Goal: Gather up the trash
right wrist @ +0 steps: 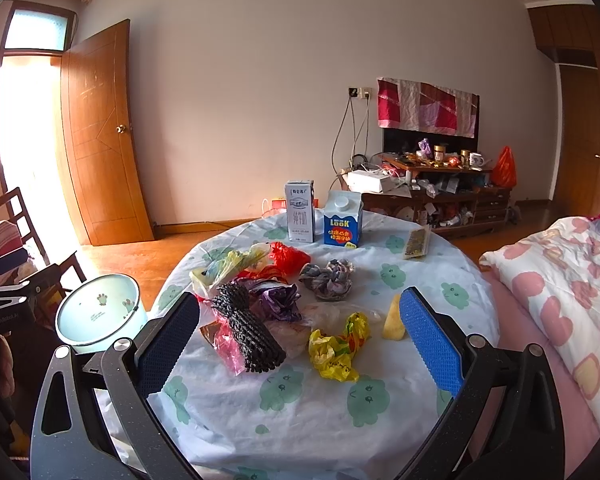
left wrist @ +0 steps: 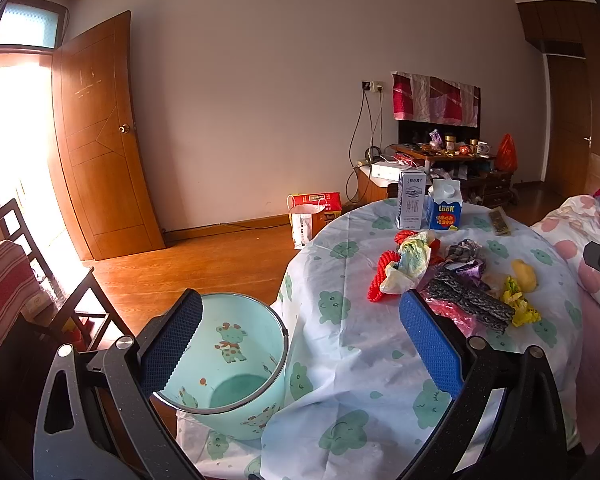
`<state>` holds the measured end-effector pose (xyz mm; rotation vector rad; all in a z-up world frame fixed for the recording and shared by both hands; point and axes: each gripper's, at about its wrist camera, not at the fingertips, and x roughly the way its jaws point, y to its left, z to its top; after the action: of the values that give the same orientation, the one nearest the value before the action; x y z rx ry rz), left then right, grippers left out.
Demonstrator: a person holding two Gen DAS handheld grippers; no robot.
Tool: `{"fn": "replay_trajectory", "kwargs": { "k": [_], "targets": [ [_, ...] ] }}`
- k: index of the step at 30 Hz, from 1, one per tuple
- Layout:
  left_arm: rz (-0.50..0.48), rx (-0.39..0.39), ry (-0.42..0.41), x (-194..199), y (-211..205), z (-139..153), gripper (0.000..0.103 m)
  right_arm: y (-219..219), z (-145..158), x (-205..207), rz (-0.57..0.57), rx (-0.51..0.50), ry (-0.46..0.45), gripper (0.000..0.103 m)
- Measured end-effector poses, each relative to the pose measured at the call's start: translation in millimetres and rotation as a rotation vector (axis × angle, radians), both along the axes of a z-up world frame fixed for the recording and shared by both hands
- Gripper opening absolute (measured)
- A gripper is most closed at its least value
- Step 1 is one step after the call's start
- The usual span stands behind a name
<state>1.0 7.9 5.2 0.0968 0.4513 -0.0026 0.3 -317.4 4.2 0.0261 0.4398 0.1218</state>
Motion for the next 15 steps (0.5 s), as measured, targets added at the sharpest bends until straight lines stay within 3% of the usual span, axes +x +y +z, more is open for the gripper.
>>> {"fn": "replay_trajectory", "kwargs": {
  "k": [15],
  "targets": [
    [0.002,0.0,0.0,0.1,0.1,-0.1,0.097,0.2,-0.6,0.4,0.001,0.001,0.005,0.098]
  ]
}}
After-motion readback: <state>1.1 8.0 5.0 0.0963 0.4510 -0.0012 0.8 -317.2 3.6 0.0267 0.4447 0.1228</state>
